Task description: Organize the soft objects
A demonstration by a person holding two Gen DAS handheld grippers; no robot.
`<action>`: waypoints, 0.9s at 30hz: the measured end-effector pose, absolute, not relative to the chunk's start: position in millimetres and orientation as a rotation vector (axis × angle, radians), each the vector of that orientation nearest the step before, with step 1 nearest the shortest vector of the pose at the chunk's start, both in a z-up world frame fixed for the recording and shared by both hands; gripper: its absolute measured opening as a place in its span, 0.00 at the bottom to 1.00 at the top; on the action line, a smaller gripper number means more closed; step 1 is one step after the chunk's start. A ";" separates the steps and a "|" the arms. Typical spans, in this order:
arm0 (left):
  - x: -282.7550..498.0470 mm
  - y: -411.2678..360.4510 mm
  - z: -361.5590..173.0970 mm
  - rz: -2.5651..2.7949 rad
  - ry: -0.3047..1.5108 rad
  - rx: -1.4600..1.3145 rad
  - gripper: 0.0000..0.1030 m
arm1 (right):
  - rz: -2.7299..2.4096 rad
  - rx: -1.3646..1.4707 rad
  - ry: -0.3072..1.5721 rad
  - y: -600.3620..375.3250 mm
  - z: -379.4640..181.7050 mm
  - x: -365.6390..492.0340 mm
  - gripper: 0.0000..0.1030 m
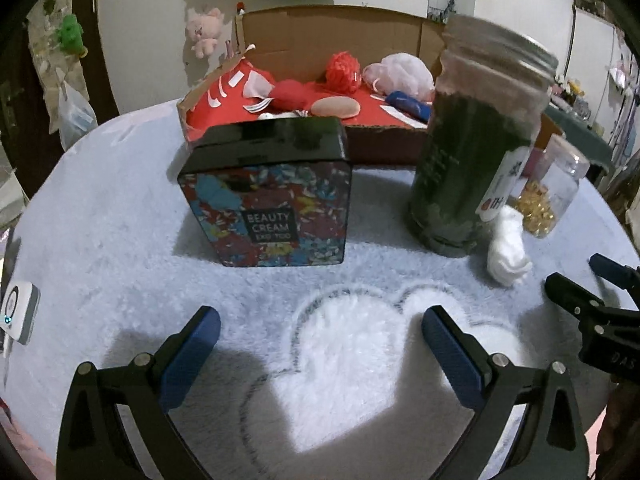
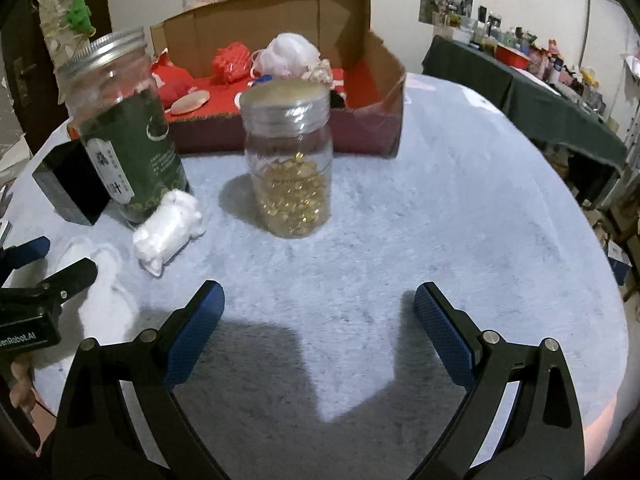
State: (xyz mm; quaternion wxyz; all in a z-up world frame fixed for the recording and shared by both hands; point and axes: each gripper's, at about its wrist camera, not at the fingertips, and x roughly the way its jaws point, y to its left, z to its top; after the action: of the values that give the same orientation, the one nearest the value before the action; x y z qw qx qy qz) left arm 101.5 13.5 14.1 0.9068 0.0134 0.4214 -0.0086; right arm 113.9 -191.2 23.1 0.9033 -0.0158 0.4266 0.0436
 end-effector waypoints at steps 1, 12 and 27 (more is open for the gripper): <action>101.0 13.4 13.7 -0.013 0.868 0.027 1.00 | 0.086 -0.035 0.877 -190.8 22.5 113.0 0.95; 98.6 7.9 12.4 0.020 0.865 0.012 1.00 | 0.077 -0.031 0.873 -188.1 21.2 110.4 0.95; 96.4 5.7 12.2 0.022 0.859 0.011 1.00 | 0.076 -0.032 0.872 -185.4 20.2 107.3 0.95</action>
State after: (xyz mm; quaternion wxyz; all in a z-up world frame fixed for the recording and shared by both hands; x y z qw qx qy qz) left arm 96.4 5.7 12.2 0.9092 0.0051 0.4162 0.0107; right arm 107.3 -185.4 20.2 0.9057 -0.0153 0.4221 0.0366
